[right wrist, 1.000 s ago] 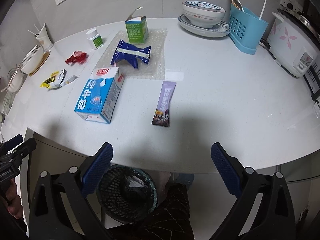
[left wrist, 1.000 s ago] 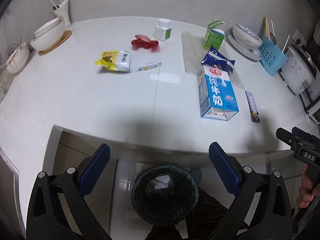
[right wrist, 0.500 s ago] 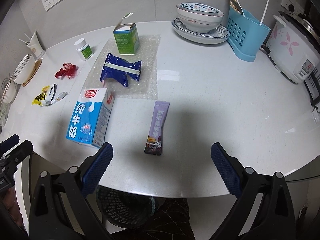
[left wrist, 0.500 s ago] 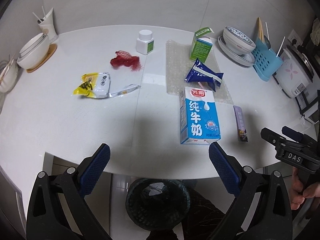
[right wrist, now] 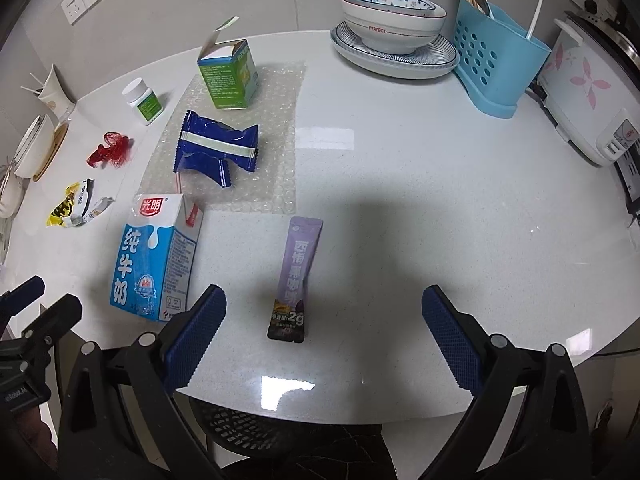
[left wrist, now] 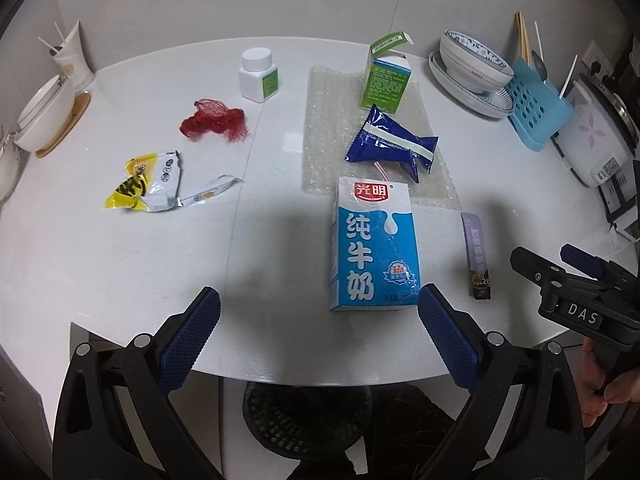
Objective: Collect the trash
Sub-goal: 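Move both tools back over the counter toward the milk carton and purple wrapper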
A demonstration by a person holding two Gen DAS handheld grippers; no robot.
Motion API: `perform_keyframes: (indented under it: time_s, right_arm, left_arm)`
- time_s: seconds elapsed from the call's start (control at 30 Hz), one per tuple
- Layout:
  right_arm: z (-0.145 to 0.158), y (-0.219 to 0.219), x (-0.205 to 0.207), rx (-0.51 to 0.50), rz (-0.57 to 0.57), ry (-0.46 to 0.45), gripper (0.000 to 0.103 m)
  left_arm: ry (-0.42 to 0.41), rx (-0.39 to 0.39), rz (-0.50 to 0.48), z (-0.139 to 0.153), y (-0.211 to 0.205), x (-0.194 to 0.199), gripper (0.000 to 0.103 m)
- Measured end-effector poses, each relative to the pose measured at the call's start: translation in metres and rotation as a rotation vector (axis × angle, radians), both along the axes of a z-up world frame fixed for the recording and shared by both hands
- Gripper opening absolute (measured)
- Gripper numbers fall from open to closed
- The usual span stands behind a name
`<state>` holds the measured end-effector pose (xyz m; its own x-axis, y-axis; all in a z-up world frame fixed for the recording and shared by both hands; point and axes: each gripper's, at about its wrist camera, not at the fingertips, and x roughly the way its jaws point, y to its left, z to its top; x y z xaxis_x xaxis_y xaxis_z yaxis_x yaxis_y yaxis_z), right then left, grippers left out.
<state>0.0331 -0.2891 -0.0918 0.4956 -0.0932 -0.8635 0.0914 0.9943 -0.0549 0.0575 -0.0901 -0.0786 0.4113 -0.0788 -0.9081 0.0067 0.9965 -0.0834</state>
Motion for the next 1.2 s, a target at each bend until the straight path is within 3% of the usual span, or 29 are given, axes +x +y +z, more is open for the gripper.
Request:
perform_keyframes:
  time_s: [0.37,0.77,0.93,1.17,1.2]
  right_arm:
    - [-0.014,-0.016,0.027,0.027,-0.006,0.076,0.086]
    - [-0.039,-0.015,0.057,0.075,-0.009,0.199,0.067]
    - [-0.047,-0.011,0.066,0.093,-0.021,0.243,0.055]
    - [-0.055,-0.006,0.073,0.086,-0.039,0.279,0.037]
    - [-0.056,-0.005,0.073,0.082,-0.041,0.279,0.035]
  left_arm:
    - [0.061,0.007,0.004,-0.026,-0.028,0.024,0.097]
    - [0.109,0.057,0.022,-0.053,-0.037,0.050,0.095]
    - [0.120,0.061,0.024,-0.058,-0.037,0.057,0.088]
    - [0.139,0.046,0.012,-0.063,-0.038,0.064,0.064]
    - [0.138,0.047,0.015,-0.062,-0.039,0.063,0.064]
